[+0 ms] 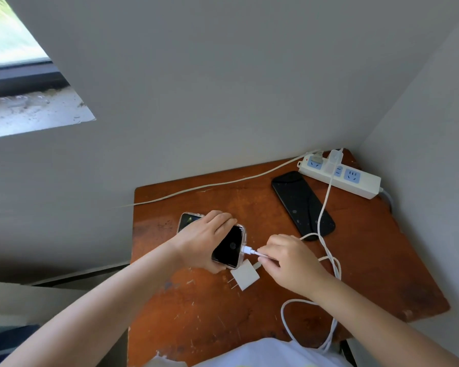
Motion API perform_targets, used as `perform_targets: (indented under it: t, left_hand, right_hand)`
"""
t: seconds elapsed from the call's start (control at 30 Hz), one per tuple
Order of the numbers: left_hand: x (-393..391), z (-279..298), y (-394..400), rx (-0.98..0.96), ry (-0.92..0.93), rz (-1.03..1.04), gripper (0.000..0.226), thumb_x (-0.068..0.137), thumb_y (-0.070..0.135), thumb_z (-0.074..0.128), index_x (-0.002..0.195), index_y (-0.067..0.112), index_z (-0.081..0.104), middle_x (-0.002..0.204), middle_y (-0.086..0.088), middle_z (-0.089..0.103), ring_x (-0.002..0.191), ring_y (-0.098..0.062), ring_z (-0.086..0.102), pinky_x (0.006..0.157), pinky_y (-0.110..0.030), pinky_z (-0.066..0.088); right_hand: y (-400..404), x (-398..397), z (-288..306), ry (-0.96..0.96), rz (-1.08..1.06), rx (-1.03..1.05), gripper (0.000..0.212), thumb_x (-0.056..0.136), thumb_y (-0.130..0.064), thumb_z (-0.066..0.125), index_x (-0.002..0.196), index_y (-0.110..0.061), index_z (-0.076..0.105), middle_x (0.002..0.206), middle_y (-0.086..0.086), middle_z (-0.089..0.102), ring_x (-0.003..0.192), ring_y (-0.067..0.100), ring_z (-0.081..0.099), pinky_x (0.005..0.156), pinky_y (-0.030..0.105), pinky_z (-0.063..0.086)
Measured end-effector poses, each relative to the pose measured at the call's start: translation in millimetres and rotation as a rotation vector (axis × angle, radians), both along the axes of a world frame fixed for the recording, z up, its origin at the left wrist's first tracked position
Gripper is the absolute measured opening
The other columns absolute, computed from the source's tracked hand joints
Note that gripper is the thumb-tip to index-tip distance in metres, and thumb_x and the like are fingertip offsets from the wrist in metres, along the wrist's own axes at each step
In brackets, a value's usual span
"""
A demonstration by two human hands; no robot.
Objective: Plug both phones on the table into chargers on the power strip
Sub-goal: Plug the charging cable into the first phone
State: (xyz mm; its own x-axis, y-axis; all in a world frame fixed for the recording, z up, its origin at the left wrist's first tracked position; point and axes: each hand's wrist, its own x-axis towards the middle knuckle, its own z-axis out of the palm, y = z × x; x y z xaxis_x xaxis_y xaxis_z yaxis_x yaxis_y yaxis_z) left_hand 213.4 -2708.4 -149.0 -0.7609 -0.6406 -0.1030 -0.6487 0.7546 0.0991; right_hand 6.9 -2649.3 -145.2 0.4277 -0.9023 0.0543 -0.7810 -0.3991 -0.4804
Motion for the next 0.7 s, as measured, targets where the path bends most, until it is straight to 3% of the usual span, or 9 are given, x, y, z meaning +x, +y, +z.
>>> perform_targets:
  t: [0.1,0.2,0.3,0.4,0.53,0.7]
  left_hand:
    - [13.6,6.9,-9.7,0.040,-0.129,-0.023,0.092,0.054,0.053,0.078,0.126,0.004,0.047,0.123,-0.013,0.059,0.114,-0.027,0.057,0.091,-0.026,0.049]
    - [23.5,8.1,-17.3,0.155,-0.356,-0.033,0.085,0.079,0.042,0.064,0.143,0.007,0.019,0.149,-0.012,0.027,0.138,-0.027,0.022,0.113,-0.031,0.022]
    - [33.1,7.2,-19.0,0.227,-0.513,-0.128,0.082,0.081,0.034,0.063,0.143,0.007,0.017,0.150,-0.013,0.024,0.139,-0.027,0.019,0.114,-0.034,0.020]
    - [39.6,3.8,-15.9,0.268,-0.599,-0.223,0.080,0.081,0.027,0.064,0.143,0.007,0.017,0.150,-0.013,0.024,0.139,-0.027,0.019,0.114,-0.035,0.020]
    - [45.3,-0.6,-13.9,0.259,-0.694,-0.297,0.083,0.080,0.020,0.065,0.144,0.007,0.014,0.151,-0.012,0.021,0.140,-0.027,0.016,0.115,-0.035,0.017]
    - [61.2,-2.8,-18.0,0.127,-0.760,-0.375,0.074,0.084,0.010,0.058,0.144,0.010,0.016,0.154,-0.010,0.018,0.143,-0.025,0.007,0.117,-0.036,0.003]
  right_hand:
    - [-0.8,-1.7,-2.7,-0.037,0.030,0.130,0.044,0.083,-0.034,0.038,0.074,-0.011,0.074,0.060,0.005,0.065,0.056,0.010,0.052,0.054,0.013,0.029]
    - [-0.8,-4.3,-1.2,0.012,0.052,0.210,0.035,0.093,-0.031,0.043,0.106,-0.013,0.070,0.099,0.006,0.069,0.090,0.016,0.060,0.074,0.018,0.036]
    - [6.8,-1.2,-3.5,0.097,0.133,0.430,0.032,0.097,-0.024,0.041,0.116,-0.012,0.063,0.120,0.005,0.061,0.099,0.014,0.055,0.067,0.010,0.032]
    - [19.3,7.8,-7.8,0.145,0.167,0.528,0.030,0.096,-0.023,0.043,0.115,-0.012,0.064,0.126,0.005,0.059,0.106,0.017,0.057,0.075,0.013,0.038]
    - [27.7,16.4,-17.1,0.156,0.077,0.478,0.030,0.096,-0.023,0.046,0.121,-0.013,0.060,0.130,0.005,0.057,0.115,0.018,0.054,0.064,0.004,0.028]
    - [36.2,20.4,-27.5,0.171,-0.044,0.364,0.028,0.095,-0.022,0.046,0.118,-0.014,0.061,0.122,0.002,0.061,0.111,0.014,0.053,0.076,0.013,0.032]
